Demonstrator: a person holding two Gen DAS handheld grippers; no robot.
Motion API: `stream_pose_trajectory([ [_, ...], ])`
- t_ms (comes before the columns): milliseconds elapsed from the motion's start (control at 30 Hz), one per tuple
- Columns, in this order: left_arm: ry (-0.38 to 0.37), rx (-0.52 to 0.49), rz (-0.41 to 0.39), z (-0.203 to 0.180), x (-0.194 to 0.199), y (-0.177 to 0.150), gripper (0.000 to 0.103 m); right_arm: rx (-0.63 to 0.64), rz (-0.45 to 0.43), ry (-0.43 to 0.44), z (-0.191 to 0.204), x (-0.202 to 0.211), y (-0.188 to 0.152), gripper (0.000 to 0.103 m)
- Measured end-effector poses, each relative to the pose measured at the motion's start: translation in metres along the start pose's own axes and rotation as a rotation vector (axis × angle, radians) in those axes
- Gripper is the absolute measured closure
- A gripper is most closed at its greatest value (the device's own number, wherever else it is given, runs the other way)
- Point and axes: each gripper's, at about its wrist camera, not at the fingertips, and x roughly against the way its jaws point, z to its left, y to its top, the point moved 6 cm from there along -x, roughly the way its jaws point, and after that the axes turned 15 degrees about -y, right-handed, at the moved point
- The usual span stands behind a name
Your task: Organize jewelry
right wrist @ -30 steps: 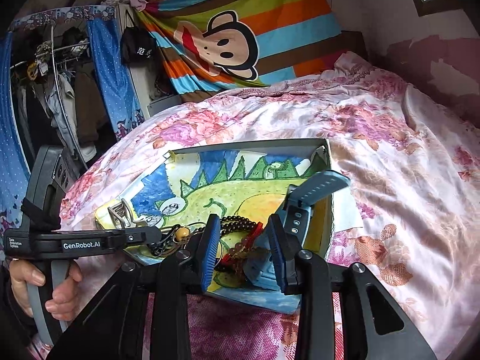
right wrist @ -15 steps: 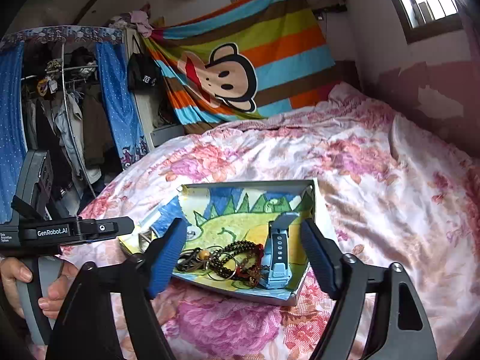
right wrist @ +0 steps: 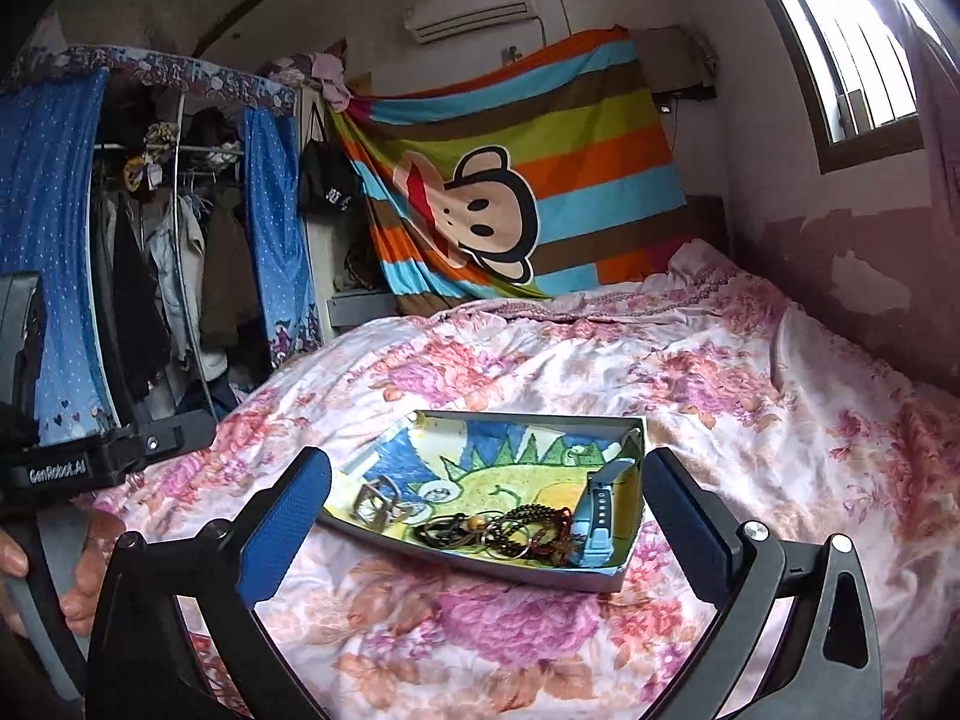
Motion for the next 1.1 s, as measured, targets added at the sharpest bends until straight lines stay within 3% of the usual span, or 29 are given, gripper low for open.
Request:
stream_pose_trajectory([
  [467,0.066,-0.057,-0.118,0.018,0.077,-0.040,0.000,-0.003,-0.065,-0.088,0.006,0.067,-0.038,0.001],
  [867,0.101,-0.103,-0.073,0.031,0.073,-0.096,0.000,0.097,-0.043,-0.146,0.016,0.079,-0.071,0.001],
  [1100,0.122,-0.109,-0.076,0.034,0.071,-0.106,0.000,0.105,-0.002,-0.166,0.007,0.068,-0.078,0.001],
])
